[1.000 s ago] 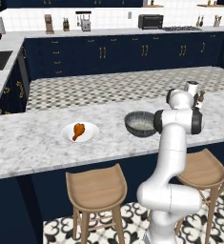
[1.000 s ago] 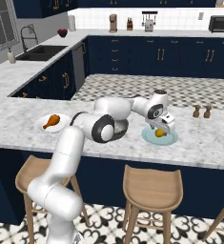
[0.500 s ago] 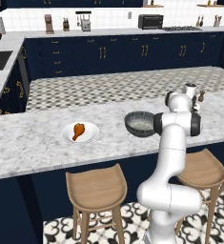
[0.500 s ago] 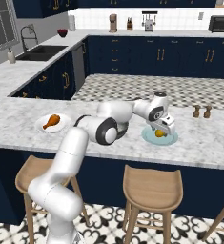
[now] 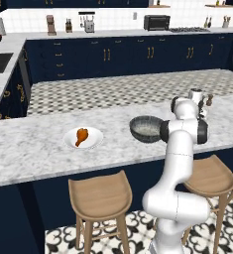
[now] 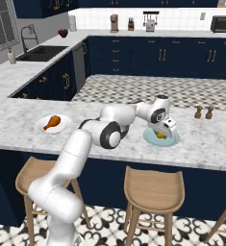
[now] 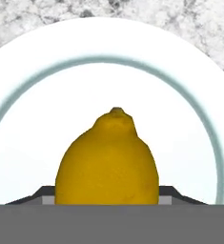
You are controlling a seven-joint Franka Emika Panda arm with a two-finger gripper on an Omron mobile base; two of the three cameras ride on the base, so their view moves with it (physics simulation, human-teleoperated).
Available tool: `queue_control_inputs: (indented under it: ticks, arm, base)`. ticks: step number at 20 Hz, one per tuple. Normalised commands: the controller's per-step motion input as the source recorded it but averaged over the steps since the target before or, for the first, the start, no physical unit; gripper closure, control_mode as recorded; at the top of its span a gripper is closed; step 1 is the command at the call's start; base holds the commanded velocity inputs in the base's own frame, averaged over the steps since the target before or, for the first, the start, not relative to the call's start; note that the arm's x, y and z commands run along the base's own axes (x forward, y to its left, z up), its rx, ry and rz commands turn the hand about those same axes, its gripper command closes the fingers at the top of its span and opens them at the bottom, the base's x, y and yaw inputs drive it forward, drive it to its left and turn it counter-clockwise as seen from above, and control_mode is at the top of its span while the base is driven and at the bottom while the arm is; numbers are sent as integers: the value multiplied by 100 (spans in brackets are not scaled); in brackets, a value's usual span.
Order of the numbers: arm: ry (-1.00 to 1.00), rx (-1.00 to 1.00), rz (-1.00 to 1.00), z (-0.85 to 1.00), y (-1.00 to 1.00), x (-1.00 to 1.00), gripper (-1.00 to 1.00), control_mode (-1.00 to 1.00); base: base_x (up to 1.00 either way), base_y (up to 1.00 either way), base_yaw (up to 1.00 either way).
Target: Pick the chicken drumstick and lemon from their plates and place them in the bowl. Then put the bowl in the fridge.
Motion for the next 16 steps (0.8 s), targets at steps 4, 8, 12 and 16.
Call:
queue_control_inputs:
  ticks: [4,8,12,16]
  arm:
    - [2,10,0,25,1,-35,100,-100]
    - [0,15,2,78,15,-65,100,-100]
    - [0,13,12,76,89,-85,100,-100]
    - [0,1,16,42,100,-45,100,-100]
  base:
    - [0,0,0]
    - [0,0,0]
    - [0,0,0]
    - [0,0,0]
